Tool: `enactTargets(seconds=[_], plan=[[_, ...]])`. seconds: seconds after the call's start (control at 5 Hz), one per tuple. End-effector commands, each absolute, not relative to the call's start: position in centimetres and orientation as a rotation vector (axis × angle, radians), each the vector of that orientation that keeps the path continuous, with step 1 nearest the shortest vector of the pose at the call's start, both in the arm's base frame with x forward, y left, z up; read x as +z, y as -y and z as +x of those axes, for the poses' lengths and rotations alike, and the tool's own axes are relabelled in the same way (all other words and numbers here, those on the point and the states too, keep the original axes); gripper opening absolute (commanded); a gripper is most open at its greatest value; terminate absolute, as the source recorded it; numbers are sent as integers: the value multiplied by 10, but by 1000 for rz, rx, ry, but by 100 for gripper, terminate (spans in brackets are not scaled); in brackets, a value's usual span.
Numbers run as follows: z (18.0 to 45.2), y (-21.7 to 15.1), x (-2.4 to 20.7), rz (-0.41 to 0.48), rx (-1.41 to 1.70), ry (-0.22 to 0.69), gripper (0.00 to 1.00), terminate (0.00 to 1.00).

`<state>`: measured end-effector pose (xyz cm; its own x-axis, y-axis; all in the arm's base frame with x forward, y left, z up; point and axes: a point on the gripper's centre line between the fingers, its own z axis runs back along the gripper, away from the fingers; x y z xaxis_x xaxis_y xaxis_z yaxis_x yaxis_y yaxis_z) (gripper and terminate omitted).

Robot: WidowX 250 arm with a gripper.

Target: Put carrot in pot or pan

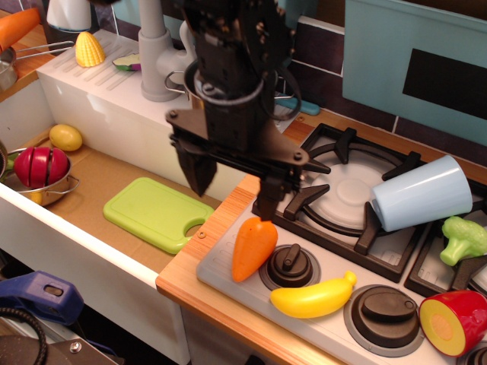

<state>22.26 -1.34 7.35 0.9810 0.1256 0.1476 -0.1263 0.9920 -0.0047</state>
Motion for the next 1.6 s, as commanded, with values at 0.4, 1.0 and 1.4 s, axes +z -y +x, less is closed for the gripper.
enactTargets(seconds=[0.4,1.0,1.4], plan=[[218,5,54,-60,133,177,100,0],[219,16,41,-81,138,218,100,0],[220,14,27,-113,136,236,100,0]])
